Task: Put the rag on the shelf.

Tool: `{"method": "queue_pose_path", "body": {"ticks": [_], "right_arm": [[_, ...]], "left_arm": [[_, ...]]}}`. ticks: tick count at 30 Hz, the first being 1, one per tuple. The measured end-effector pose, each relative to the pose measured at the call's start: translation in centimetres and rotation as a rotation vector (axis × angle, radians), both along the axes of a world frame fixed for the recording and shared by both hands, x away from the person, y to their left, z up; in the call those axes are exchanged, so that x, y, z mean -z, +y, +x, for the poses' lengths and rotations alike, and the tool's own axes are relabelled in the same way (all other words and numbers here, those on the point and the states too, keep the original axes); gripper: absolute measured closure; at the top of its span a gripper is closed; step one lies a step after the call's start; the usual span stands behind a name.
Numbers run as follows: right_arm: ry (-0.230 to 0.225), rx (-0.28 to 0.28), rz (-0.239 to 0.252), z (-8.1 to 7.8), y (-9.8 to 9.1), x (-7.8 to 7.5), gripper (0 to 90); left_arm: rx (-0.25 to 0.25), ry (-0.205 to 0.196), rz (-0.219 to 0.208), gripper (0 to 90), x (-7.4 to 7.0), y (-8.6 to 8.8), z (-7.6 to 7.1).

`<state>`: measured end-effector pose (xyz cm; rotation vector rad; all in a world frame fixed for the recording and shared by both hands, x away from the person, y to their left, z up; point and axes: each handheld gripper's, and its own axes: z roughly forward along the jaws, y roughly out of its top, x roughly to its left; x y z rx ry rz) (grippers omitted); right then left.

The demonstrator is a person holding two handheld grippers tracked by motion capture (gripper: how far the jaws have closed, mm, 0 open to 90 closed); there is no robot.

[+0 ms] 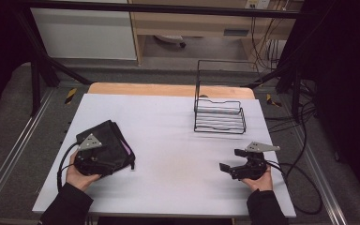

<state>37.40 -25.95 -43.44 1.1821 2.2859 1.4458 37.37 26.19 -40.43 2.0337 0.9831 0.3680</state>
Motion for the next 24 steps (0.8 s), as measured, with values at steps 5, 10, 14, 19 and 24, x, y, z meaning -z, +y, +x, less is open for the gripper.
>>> {"method": "queue_pose_path", "body": {"ticks": [5,10,14,19,24], "right_arm": [[0.000,0.000,-0.006,0.0,0.0,0.0,0.9],[0.005,-0.001,-0.013,0.0,0.0,0.1,1.0],[0.003,-0.002,-0.018,0.1,0.1,0.1,1.0],[0.008,-0.004,-0.023,0.1,0.1,0.2,1.1],[0.013,-0.004,-0.028,0.1,0.2,0.2,1.1]], "left_arm": [[0.002,0.006,0.018,11.3,-0.4,-1.5,0.7],[0.001,0.032,0.052,15.2,0.2,-3.1,1.4],[-0.004,0.054,0.093,22.9,1.3,-3.8,1.8],[-0.023,0.069,0.149,32.6,2.5,-4.2,1.9],[-0.046,0.074,0.160,37.7,3.1,-4.1,2.0]]}}
